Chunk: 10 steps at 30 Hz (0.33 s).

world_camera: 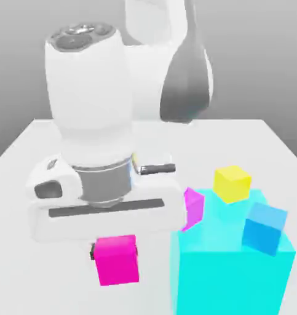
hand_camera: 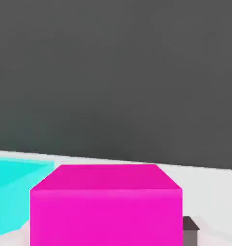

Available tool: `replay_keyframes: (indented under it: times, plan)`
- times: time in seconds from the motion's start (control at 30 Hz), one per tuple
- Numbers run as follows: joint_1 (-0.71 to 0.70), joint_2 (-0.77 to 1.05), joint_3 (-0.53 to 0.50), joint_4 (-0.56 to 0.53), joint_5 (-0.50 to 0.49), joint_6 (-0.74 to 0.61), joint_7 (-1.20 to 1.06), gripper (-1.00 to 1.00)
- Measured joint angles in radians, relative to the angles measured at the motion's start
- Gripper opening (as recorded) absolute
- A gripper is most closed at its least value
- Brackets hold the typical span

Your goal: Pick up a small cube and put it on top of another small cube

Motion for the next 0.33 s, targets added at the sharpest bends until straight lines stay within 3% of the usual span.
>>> replay_keyframes:
  times: [0.1,0.2,0.23,0.33]
  plan:
    - [0.142,-0.073,0.068,0.060,-0.039,-0.128,-0.102,-1.00]
    - [0.273,-0.062,0.054,0.034,-0.063,-0.089,-0.150,-1.00]
    - [0.251,-0.055,0.034,0.021,-0.064,-0.069,-0.154,1.00]
    - [0.221,-0.055,0.034,0.021,-0.064,-0.069,-0.154,1.00]
